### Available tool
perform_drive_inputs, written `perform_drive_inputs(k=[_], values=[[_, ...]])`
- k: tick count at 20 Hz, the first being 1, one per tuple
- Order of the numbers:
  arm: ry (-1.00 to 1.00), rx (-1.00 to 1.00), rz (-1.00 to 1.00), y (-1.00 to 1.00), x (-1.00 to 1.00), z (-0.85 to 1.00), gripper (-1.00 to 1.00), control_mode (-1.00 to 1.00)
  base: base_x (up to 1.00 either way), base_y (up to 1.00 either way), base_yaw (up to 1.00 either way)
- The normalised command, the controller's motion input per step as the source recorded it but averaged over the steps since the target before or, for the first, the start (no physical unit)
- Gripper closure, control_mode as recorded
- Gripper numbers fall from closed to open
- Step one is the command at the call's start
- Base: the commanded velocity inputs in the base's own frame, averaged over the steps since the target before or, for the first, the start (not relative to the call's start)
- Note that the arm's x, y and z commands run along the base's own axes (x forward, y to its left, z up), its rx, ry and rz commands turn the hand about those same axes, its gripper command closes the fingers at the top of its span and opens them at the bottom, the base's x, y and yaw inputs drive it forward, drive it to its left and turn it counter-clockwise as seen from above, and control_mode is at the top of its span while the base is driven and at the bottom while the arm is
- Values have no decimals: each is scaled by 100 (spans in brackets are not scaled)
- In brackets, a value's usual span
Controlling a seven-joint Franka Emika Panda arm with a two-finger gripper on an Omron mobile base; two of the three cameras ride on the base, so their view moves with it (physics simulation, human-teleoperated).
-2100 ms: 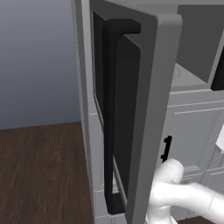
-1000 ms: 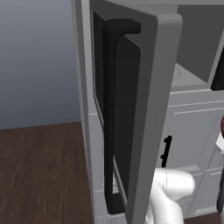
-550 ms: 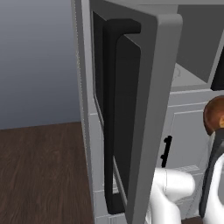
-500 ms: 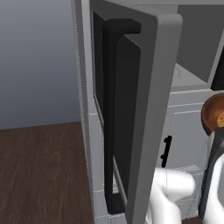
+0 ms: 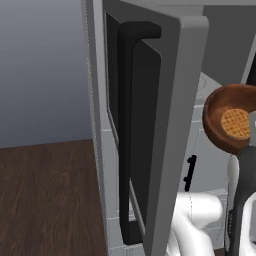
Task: Open the microwave, place the bowl with waffle inside the microwave, then close the microwave door and turn it on.
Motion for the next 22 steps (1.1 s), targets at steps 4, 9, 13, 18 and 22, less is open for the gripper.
perform_drive_inputs(k=[4,9,13,18,22], values=[[-14,8,0,66,30,63,100,-100,0,0,0],[-2,19,0,18,45,68,100,-100,0,0,0],[0,21,0,0,70,33,100,-100,0,0,0],[2,1,2,23,82,0,100,-100,0,0,0],[10,-13,8,32,76,0,100,-100,0,0,0]])
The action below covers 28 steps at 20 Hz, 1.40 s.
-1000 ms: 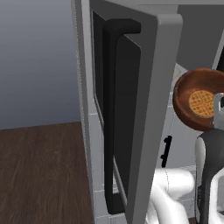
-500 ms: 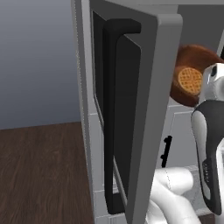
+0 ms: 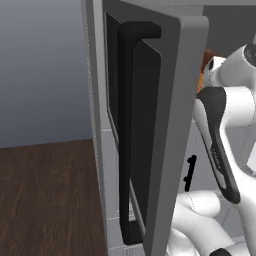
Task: Open the microwave, place the bowl with waffle inside the microwave, then close the microwave door and turn it on.
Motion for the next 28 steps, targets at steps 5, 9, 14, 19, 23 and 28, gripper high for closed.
perform_drive_inputs(k=[5,9,14,19,23,28], values=[[0,-2,11,6,73,0,100,-100,0,0,0],[0,0,11,0,72,0,100,-100,0,0,0],[0,0,3,0,75,0,100,-100,0,0,0],[0,0,0,-8,64,0,100,-100,0,0,0],[0,0,0,-4,48,0,100,-100,0,0,0],[1,0,0,-3,50,-12,100,-100,0,0,0]])
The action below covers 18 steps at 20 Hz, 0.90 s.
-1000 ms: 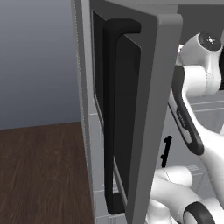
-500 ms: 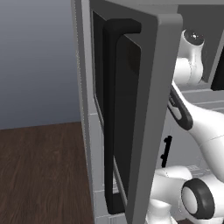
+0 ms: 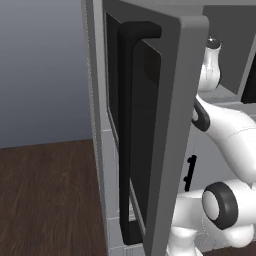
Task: Open the microwave, place the bowl with waffle inside the microwave, then close the microwave door and turn it on.
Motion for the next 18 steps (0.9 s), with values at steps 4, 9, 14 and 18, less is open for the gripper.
perform_drive_inputs(k=[4,9,14,18], values=[[2,0,0,-4,50,-24,100,-100,0,0,0],[5,0,0,-8,55,-31,100,-100,0,0,0],[-6,0,-1,0,6,-33,-100,-100,0,0,0],[-31,0,-2,-13,-31,-30,-100,-100,0,0,0]])
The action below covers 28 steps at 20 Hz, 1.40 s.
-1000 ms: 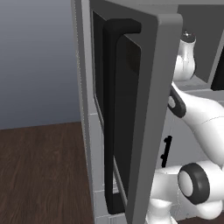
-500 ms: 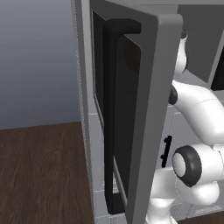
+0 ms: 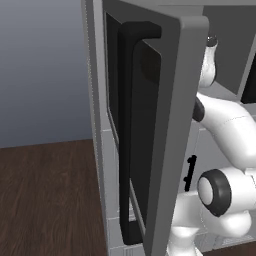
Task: Open the microwave, place the bowl with waffle inside the microwave, then close the microwave door and turn it on.
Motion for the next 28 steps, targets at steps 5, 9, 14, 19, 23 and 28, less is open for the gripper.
perform_drive_inputs(k=[5,9,14,19,23,28], values=[[-37,0,-3,-7,-23,-17,-100,-100,0,0,0],[-47,2,0,-4,-72,24,-100,-100,0,0,0],[-50,0,0,0,-75,53,-100,-100,0,0,0],[-39,0,0,-5,-87,50,-100,-100,0,0,0],[0,-6,0,-32,-100,20,-100,-100,0,0,0],[30,-28,0,-33,-100,1,-100,-100,0,0,0]])
